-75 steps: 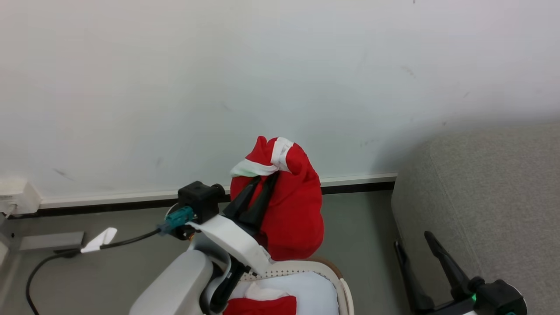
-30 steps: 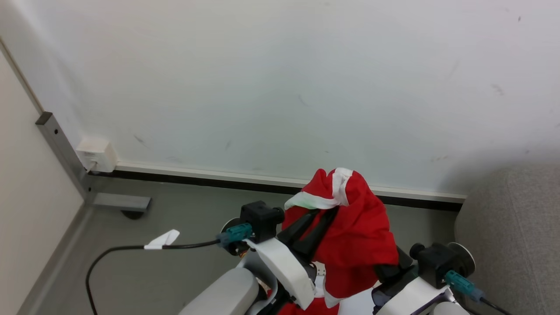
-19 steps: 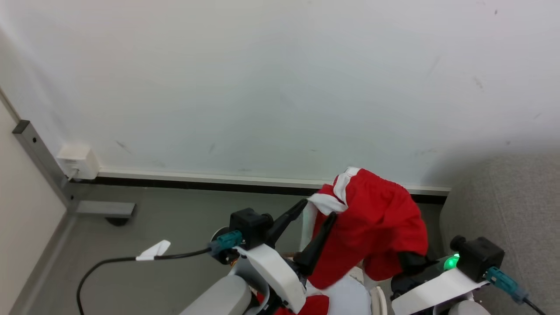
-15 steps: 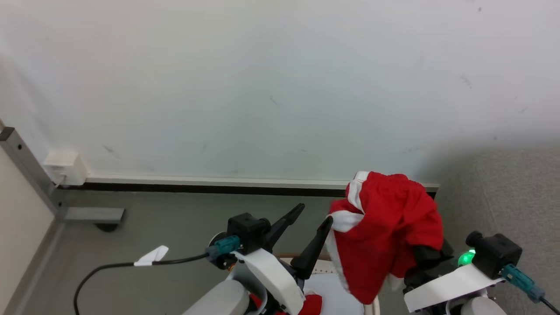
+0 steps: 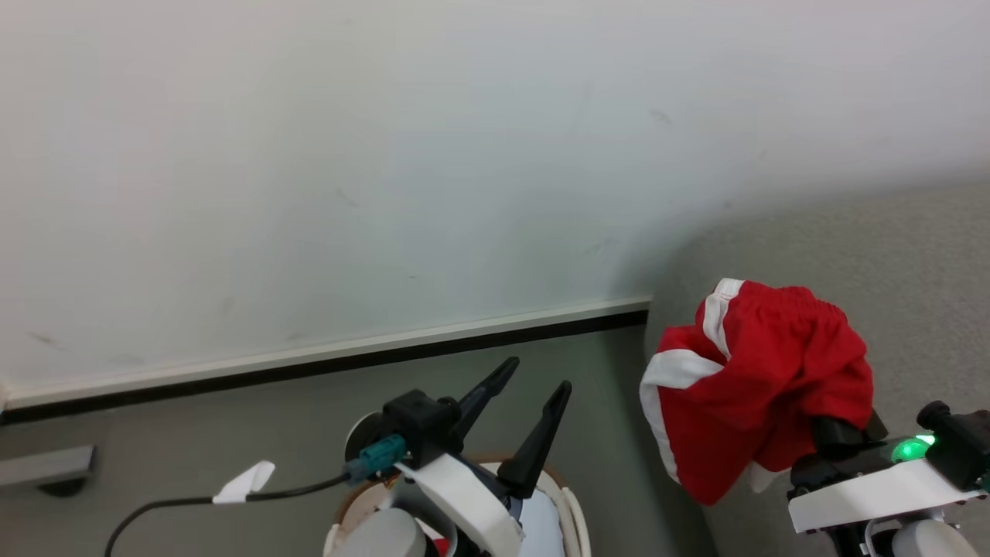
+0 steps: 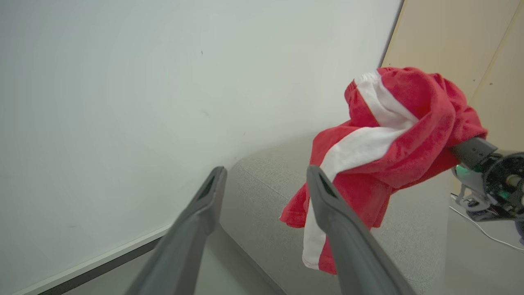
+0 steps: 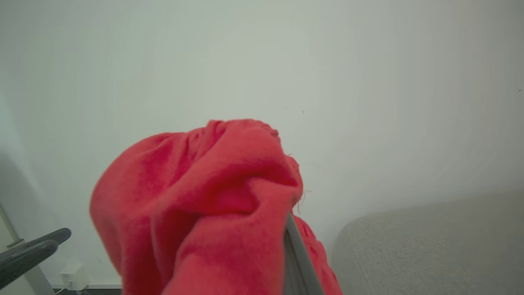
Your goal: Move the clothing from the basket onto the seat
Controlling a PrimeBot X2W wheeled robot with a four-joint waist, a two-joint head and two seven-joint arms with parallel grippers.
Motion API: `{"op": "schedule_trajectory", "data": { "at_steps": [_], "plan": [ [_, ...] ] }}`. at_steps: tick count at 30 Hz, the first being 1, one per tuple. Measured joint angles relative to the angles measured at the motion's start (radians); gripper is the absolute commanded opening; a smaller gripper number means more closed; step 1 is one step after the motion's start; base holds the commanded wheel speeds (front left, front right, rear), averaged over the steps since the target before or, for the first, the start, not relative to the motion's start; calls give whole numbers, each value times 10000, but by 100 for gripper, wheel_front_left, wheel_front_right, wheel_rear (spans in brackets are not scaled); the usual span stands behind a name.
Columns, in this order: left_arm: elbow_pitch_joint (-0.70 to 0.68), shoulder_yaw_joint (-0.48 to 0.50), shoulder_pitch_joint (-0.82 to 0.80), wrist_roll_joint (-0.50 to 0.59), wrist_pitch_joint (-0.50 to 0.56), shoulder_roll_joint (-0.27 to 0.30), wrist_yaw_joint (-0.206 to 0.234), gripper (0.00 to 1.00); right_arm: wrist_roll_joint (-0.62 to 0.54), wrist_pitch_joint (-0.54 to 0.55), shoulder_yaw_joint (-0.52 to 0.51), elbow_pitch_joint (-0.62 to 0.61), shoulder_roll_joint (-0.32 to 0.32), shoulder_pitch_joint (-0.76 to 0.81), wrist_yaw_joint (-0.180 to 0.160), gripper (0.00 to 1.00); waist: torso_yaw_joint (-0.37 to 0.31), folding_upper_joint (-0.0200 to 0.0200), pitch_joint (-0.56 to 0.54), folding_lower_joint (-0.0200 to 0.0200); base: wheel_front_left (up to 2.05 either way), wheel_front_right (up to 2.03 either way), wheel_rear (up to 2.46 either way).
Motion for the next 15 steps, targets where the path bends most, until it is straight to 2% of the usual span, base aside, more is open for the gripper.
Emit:
{"op": "schedule_trajectory", "data": {
  "at_steps": [6,15],
  "plan": [
    [-234,437,443,740,-2,-33,-157,100,52,0,-313,-274,-257,71,0,0,-1178,0,70,0,0,0,0],
    [-483,884,856,1503,-2,-307,-403,100,58,0,-359,-495,-297,226,0,0,-2856,0,269,0,0,0,0]
  ]
}}
